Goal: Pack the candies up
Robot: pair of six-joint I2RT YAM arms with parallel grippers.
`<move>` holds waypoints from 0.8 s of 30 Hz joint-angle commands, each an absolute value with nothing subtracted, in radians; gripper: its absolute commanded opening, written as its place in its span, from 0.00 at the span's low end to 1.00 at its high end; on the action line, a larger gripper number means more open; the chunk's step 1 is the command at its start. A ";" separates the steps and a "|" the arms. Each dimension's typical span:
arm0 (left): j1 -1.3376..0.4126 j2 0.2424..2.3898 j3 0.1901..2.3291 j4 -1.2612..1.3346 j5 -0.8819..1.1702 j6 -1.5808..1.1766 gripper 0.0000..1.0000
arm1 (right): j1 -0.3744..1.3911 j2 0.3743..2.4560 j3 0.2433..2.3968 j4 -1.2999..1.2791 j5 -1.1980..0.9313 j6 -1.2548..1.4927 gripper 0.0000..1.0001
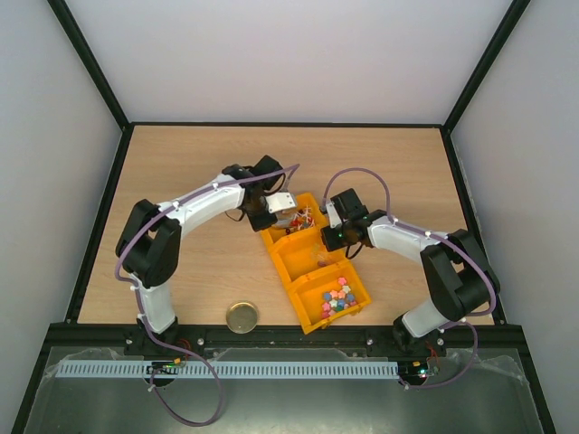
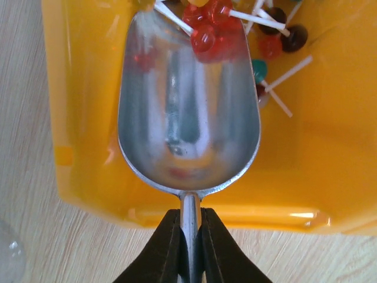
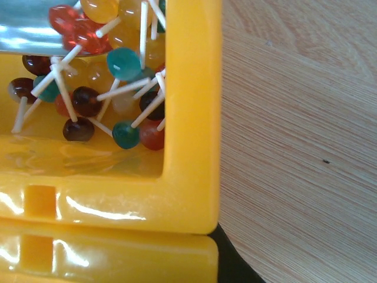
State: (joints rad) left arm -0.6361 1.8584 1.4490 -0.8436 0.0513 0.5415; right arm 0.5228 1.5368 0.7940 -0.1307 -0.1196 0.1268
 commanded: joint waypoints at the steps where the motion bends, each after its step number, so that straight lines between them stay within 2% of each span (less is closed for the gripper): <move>1: -0.626 1.884 1.367 -0.790 0.071 0.495 0.02 | 0.524 1.531 0.801 -0.033 -0.166 0.055 0.01; 16: -0.594 1.849 1.189 -0.417 0.259 0.386 0.02 | 0.525 1.533 0.801 -0.032 -0.186 0.047 0.01; 24: -0.513 1.751 1.045 -0.244 0.344 0.376 0.02 | 0.515 1.548 0.825 -0.064 -0.108 0.080 0.01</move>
